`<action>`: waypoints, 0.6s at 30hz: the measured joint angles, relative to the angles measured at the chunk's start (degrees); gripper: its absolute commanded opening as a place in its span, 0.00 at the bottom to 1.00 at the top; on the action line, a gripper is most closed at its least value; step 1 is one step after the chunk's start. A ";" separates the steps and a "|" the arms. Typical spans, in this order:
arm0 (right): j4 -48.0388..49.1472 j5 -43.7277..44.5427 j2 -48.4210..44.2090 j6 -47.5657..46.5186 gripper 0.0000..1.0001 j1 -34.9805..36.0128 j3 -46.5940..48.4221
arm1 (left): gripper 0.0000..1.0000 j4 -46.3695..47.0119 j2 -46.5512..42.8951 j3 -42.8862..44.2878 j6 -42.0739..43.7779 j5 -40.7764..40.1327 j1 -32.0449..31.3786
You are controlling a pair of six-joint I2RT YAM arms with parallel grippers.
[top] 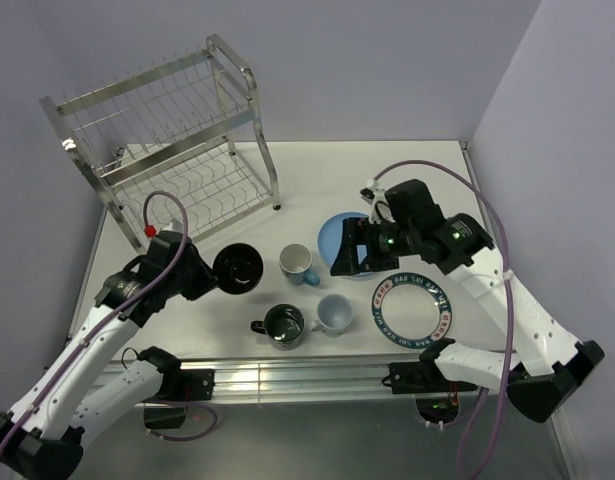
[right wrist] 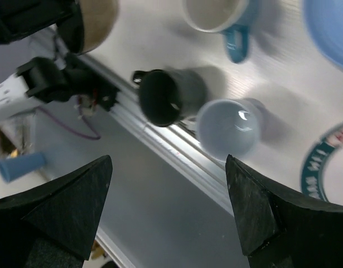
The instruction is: Load the mixed dishes into the dish rack
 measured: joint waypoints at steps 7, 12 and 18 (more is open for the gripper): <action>8.44 -11.52 5.86 0.48 1.00 5.99 3.96 | 0.00 1.75 -3.74 2.12 0.59 5.40 0.00; 16.55 -16.02 6.36 2.91 1.00 9.62 3.87 | 0.00 4.55 -5.40 0.46 -1.73 10.10 0.00; 23.69 -15.74 9.40 4.42 1.00 14.40 3.15 | 0.00 8.87 -6.60 -2.23 -5.66 15.26 0.00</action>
